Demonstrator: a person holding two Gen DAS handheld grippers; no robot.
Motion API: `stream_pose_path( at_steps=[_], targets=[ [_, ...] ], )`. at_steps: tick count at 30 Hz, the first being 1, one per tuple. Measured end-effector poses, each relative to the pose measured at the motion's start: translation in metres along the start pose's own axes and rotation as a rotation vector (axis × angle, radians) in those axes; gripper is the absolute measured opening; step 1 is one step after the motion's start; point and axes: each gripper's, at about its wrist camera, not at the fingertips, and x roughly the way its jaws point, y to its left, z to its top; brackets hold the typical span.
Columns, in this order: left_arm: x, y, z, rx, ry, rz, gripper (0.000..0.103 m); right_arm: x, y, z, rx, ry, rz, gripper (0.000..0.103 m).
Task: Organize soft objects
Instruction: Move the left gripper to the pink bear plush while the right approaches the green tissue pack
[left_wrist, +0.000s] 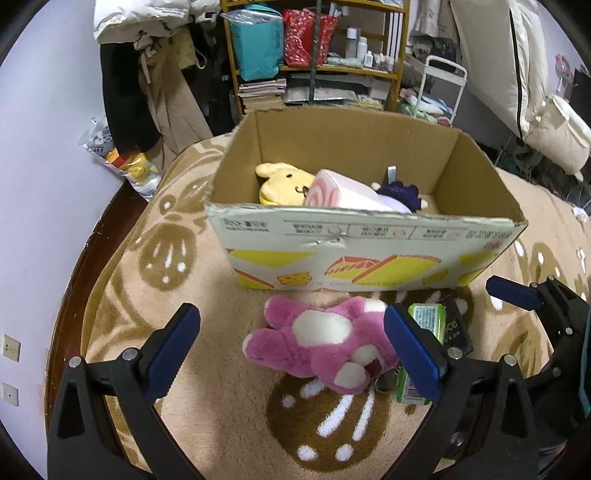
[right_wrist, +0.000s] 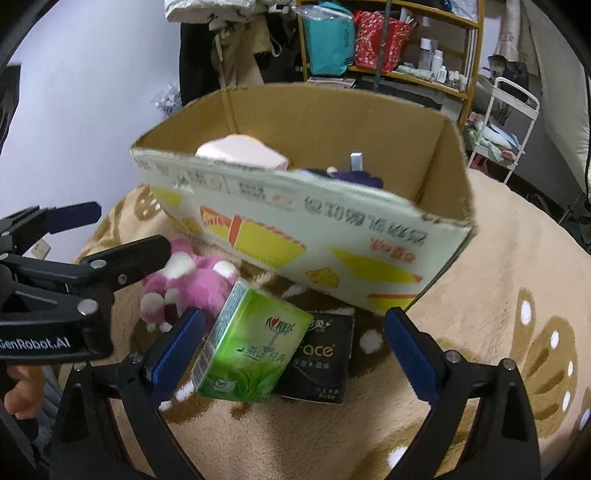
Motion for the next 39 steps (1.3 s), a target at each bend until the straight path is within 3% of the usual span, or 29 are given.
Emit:
stream_pose_path(
  at_steps=[16,27,39],
  targets=[
    [0.022,-0.013,-0.011,0.053,0.085,-0.051,0.099,0.024,0.01,-0.008,-0.04,0.07,0.022,0.102],
    [0.032,-0.005,-0.013,0.017,0.126,-0.102,0.099,0.031,0.003,-0.005,-0.007,0.113,0.054,0.101],
    [0.044,0.0,-0.014,0.003,0.147,-0.118,0.099,0.026,0.009,-0.008,-0.02,0.129,0.1,0.08]
  ],
)
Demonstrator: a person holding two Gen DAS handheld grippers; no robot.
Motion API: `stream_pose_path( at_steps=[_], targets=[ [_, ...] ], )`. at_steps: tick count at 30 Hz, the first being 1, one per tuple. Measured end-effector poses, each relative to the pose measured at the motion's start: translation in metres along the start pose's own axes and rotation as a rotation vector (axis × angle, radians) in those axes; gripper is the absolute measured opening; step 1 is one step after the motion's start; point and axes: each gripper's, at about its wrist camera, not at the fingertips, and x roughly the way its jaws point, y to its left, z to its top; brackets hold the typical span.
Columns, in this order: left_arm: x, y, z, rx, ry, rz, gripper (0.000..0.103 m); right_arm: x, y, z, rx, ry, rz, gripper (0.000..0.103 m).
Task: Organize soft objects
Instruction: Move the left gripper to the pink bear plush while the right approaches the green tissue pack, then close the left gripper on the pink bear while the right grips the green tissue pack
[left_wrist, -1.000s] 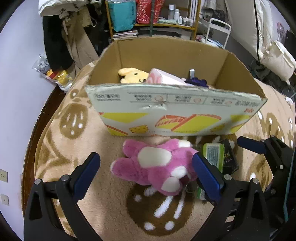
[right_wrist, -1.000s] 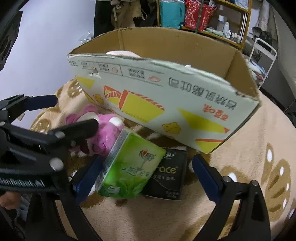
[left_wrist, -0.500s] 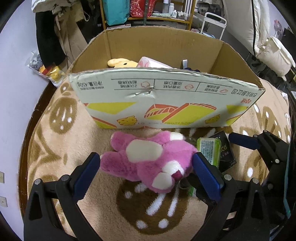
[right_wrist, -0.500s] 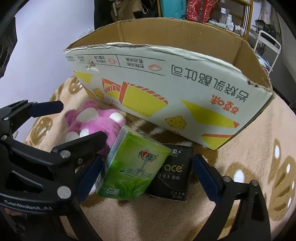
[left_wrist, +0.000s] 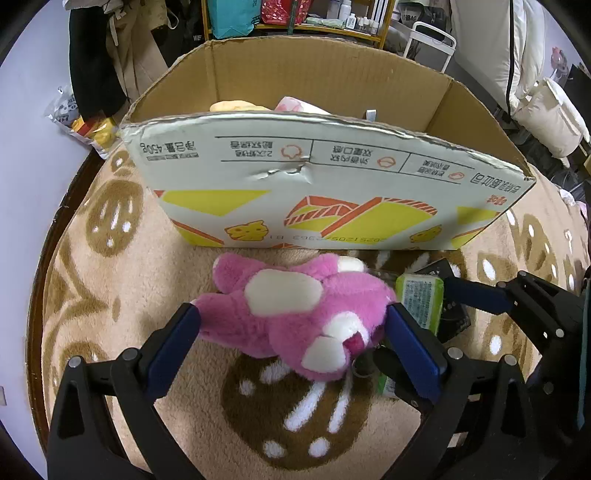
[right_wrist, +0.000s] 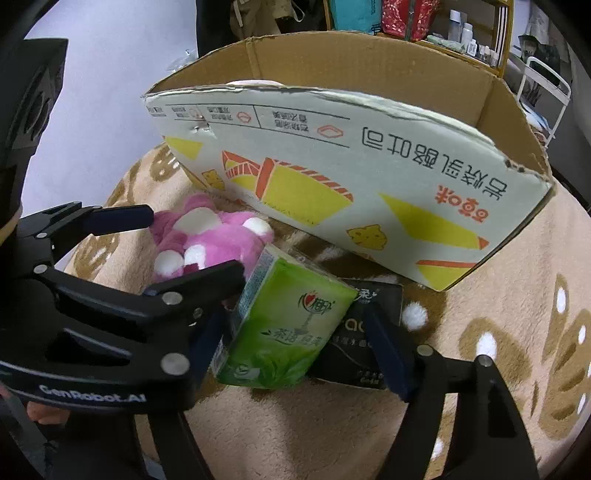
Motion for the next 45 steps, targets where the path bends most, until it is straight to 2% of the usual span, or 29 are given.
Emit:
stream_pose_path(
  at_steps=[15,18,24,30,40,45],
  targets=[
    [0.007,-0.006,0.003,0.005,0.007,0.033,0.102,-0.003,0.003,-0.002,-0.004,-0.001,-0.018,0.079],
    [0.007,-0.006,0.002,0.004,-0.015,0.051,0.102,-0.006,0.002,-0.002,-0.004,0.002,-0.027,0.079],
    [0.005,-0.006,0.001,-0.006,-0.015,0.038,0.099,-0.011,-0.005,-0.004,0.026,0.011,-0.015,0.079],
    [0.003,-0.005,0.001,-0.002,-0.013,0.015,0.092,-0.013,-0.017,-0.006,0.061,0.026,0.013,0.079],
    [-0.005,-0.013,0.002,0.001,-0.015,-0.001,0.082,-0.022,-0.027,-0.007,0.082,0.032,0.01,0.078],
    [-0.011,-0.019,0.001,0.011,-0.015,-0.024,0.072,-0.024,-0.036,-0.007,0.111,0.051,0.044,0.063]
  ],
)
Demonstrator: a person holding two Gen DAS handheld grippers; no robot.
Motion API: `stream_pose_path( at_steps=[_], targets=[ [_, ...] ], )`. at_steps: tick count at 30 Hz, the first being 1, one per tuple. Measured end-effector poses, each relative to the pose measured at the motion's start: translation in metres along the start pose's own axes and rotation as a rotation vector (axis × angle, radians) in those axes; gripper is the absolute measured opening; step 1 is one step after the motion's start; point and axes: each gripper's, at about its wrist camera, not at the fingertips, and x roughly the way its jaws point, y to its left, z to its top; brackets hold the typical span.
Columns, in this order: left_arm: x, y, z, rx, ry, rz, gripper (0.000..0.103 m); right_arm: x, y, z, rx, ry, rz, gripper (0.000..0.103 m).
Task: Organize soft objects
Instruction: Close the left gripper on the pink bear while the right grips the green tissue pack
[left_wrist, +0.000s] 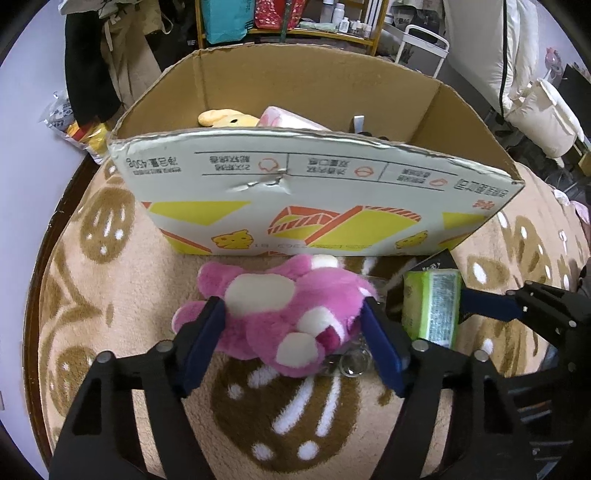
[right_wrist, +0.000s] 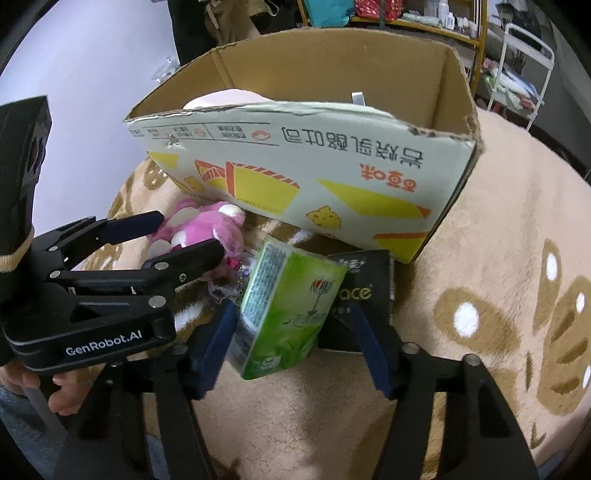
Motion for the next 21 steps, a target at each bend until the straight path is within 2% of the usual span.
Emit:
stream_pose_path(
  at_steps=[1,2,5,11,21],
  targets=[
    [-0.001,0.0,0.0,0.002,0.0,-0.001,0.07,0.0,-0.001,0.0,0.003,0.005,0.009,0.057],
    [-0.002,-0.001,0.0,0.005,0.0,-0.003,0.068,-0.002,-0.003,0.0,0.005,0.007,0.013,0.046],
    [-0.005,-0.003,0.0,0.01,-0.003,-0.011,0.063,-0.007,-0.004,0.001,0.007,-0.004,0.011,0.031],
    [-0.006,-0.005,0.0,0.031,-0.006,-0.001,0.06,-0.01,-0.011,-0.001,0.049,-0.015,0.01,0.03],
    [-0.002,-0.018,-0.003,0.112,-0.022,0.054,0.062,-0.008,-0.006,0.001,0.034,-0.019,-0.031,0.03]
  ],
)
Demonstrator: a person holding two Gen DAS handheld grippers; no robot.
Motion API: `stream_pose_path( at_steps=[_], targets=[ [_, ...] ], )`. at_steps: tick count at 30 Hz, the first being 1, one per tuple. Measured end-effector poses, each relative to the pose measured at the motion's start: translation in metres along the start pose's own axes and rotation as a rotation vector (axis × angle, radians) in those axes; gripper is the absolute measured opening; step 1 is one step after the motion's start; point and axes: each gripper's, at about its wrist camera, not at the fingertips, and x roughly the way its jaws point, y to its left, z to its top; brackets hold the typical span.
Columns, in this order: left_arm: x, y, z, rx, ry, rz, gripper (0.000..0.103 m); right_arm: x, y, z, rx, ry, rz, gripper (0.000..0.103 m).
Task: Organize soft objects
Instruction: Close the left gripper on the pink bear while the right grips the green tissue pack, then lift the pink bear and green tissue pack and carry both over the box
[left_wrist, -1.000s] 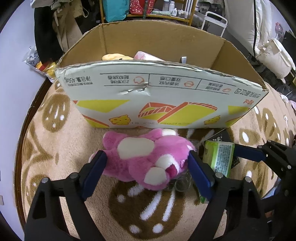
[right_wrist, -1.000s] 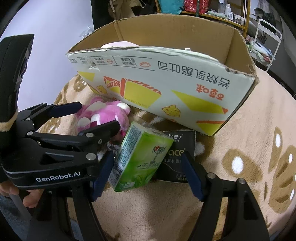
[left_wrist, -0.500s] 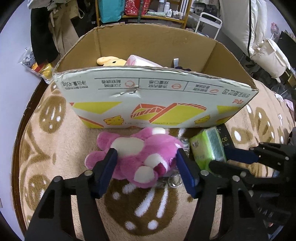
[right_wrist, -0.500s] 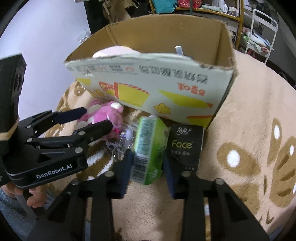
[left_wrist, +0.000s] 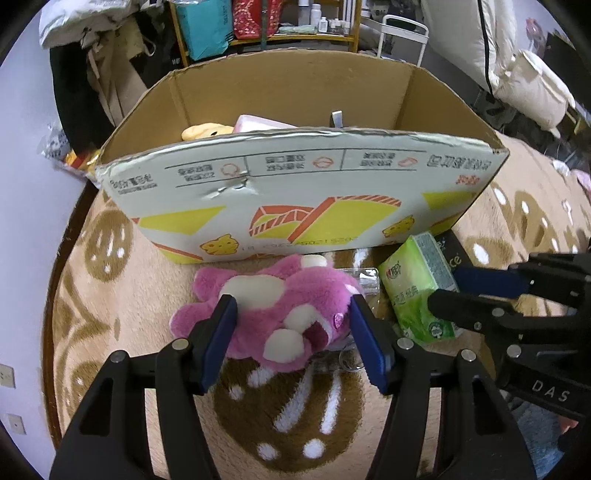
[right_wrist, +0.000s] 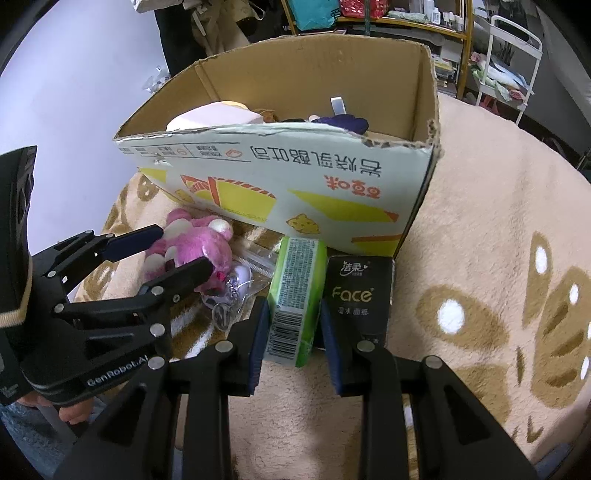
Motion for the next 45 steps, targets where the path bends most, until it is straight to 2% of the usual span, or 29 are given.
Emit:
stream_pose_path(
  at_steps=[6,12,16,20,22,28,36,45],
  targets=[
    [0.001,-0.013,-0.002,0.051,-0.004,0.019,0.065,0.004,0.006,0.002,-0.006,-0.003,-0.014,0.03],
    [0.004,-0.025,-0.004,0.093,0.007,0.048,0.074,0.005,0.005,0.003,-0.007,-0.003,-0.011,0.03],
    [0.007,-0.028,-0.006,0.111,0.006,0.107,0.074,0.011,0.008,0.004,-0.012,0.004,-0.014,0.03],
    [0.006,-0.027,-0.008,0.114,-0.005,0.115,0.066,0.012,0.013,0.005,-0.037,0.005,-0.025,0.029],
    [0.003,-0.025,-0.007,0.106,-0.014,0.108,0.061,0.012,0.014,0.005,-0.037,0.0,-0.023,0.028],
    [-0.009,-0.009,-0.005,0.022,-0.036,0.054,0.056,0.0,0.011,0.004,-0.01,-0.038,0.006,0.028],
    [-0.022,0.012,-0.006,-0.073,-0.079,0.035,0.054,-0.027,0.011,0.001,-0.005,-0.133,0.017,0.028],
    [-0.062,0.018,-0.011,-0.118,-0.185,0.004,0.054,-0.062,0.018,0.0,-0.022,-0.252,0.022,0.028]
  ],
)
